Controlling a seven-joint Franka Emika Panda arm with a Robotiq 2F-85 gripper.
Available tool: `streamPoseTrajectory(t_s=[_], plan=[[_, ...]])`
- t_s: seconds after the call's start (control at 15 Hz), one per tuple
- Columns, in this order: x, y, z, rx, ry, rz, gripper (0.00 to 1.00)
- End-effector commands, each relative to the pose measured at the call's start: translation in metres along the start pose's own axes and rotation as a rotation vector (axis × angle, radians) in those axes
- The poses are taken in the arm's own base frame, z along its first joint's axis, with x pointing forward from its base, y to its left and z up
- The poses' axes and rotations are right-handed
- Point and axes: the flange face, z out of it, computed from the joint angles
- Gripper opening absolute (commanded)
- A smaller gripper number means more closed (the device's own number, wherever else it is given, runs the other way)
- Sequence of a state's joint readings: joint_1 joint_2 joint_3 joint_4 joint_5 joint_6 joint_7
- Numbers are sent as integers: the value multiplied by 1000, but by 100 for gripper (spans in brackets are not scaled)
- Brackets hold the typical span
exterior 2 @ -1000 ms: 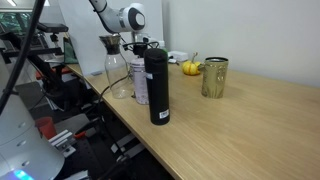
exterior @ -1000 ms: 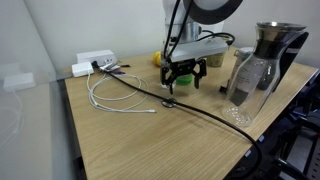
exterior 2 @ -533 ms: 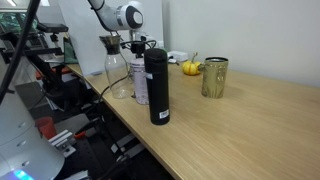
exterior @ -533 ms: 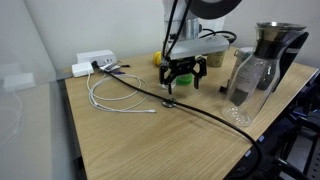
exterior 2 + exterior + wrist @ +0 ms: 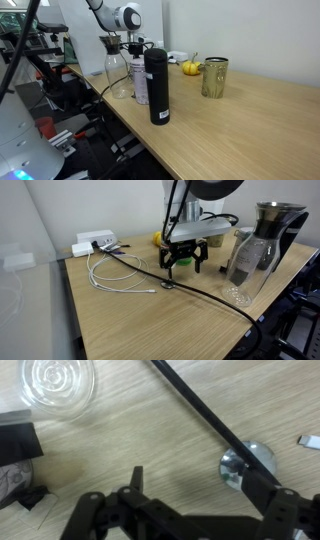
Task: Pick up the silver lid from the left side of the table and place it on top of the clear bottle
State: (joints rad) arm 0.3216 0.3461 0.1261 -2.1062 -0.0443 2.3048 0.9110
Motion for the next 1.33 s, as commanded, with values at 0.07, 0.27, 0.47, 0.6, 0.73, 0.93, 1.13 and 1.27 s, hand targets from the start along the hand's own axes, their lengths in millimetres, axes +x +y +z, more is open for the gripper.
streamPoseTrajectory(t_s=[0.07,0.27,0.47,0.6,0.73,0.93,1.13,1.27], plan=[[1,5,-7,-15,32,-9,100],[1,4,-11,-7,42,-27,100],[-4,1,-17,13,39,-59,100],[-7,-1,-20,18,40,-79,100],[-9,-4,-18,25,26,-100,100],[-12,-7,-13,16,23,-138,100],[-11,-8,-10,13,35,-165,100],[-12,-9,-9,16,32,-174,100]])
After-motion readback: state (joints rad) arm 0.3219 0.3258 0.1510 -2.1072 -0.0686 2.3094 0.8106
